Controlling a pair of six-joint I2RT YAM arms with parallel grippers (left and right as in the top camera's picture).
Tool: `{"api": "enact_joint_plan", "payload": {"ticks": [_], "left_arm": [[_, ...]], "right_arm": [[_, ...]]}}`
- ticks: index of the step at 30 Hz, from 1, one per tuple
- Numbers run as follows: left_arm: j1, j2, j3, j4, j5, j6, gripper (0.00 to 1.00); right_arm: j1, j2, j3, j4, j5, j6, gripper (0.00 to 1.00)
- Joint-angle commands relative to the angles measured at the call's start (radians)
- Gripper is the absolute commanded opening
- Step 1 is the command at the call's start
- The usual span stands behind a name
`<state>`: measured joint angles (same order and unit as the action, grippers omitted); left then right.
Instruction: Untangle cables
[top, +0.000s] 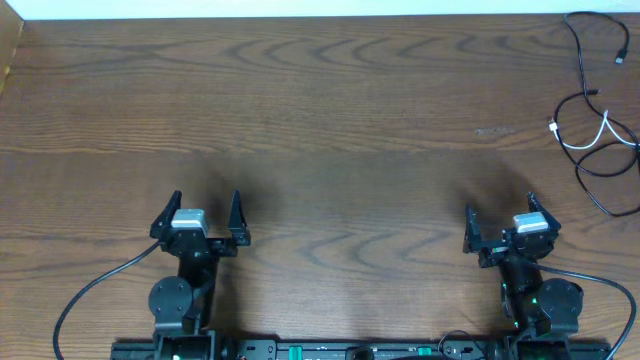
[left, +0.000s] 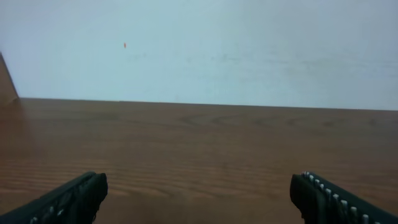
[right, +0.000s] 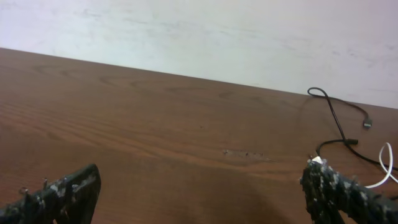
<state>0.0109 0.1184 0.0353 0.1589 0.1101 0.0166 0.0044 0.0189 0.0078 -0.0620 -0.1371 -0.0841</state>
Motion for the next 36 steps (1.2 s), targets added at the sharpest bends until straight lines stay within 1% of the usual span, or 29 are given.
{"api": "enact_joint_plan", "payload": {"ticks": [1,6,10,36], "left_arm": [[-0.002,-0.06,-0.031,-0.028,0.01,0.04,0.99],[-0.002,-0.118,-0.031,-0.133,0.009,0.041,0.99],[-0.001,-0.117,-0.031,-0.225,0.009,0.043,0.99],[-0.001,-0.113,-0.031,-0.222,0.006,0.039,0.99]], "right_arm": [[-0.003,-0.001,-0.002,-0.002,0.003,0.001,0.99],[-0.003,-0.001,-0.002,-0.002,0.003,0.001,0.99],[-0.003,-0.001,-0.002,-0.002,0.003,0.001,0.99],[-0.003,-0.001,-0.002,-0.002,0.003,0.001,0.99]]}}
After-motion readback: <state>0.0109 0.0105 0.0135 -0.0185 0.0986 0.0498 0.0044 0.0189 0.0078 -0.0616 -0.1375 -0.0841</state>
